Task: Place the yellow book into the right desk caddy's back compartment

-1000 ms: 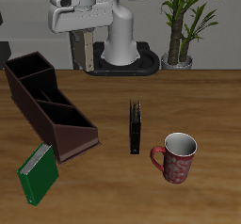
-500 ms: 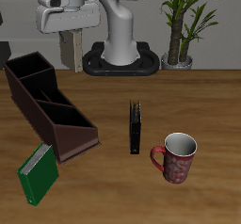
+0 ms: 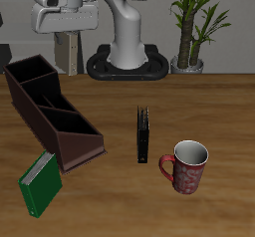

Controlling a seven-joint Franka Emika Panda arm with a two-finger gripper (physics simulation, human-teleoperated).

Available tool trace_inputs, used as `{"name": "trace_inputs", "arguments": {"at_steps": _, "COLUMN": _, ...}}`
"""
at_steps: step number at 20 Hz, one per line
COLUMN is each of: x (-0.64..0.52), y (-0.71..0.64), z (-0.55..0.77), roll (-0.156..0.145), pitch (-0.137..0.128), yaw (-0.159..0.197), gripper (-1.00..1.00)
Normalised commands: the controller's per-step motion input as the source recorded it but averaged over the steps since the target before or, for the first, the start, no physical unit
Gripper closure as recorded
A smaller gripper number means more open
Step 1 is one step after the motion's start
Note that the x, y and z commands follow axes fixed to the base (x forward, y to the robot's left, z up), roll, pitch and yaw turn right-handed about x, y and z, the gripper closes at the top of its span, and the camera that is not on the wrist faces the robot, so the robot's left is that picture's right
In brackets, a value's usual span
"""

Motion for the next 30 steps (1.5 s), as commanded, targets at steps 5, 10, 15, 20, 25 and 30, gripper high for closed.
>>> {"name": "trace_inputs", "arguments": {"at_steps": 5, "x": -0.06, "y": -0.32, "z": 0.05, "roll": -0.054, "pitch": -0.021, "yaw": 0.013, "gripper": 1.00}}
{"name": "trace_inputs", "arguments": {"at_steps": 10, "x": -0.01, "y": -0.19, "z": -0.01, "roll": -0.040, "pitch": -0.021, "yaw": 0.003, "gripper": 1.00}}
{"name": "trace_inputs", "arguments": {"at_steps": 15, "x": 0.04, "y": -0.13, "z": 0.03, "roll": -0.025, "pitch": -0.025, "yaw": -0.006, "gripper": 1.00}}
{"name": "trace_inputs", "arguments": {"at_steps": 20, "x": 0.10, "y": -0.09, "z": -0.04, "roll": -0.022, "pitch": -0.005, "yaw": -0.008, "gripper": 1.00}}
{"name": "trace_inputs", "arguments": {"at_steps": 25, "x": 0.10, "y": -0.02, "z": 0.00, "roll": -0.004, "pitch": -0.014, "yaw": 0.005, "gripper": 1.00}}
{"name": "trace_inputs", "arguments": {"at_steps": 30, "x": 0.08, "y": -0.02, "z": 0.04, "roll": -0.011, "pitch": -0.010, "yaw": -0.011, "gripper": 1.00}}
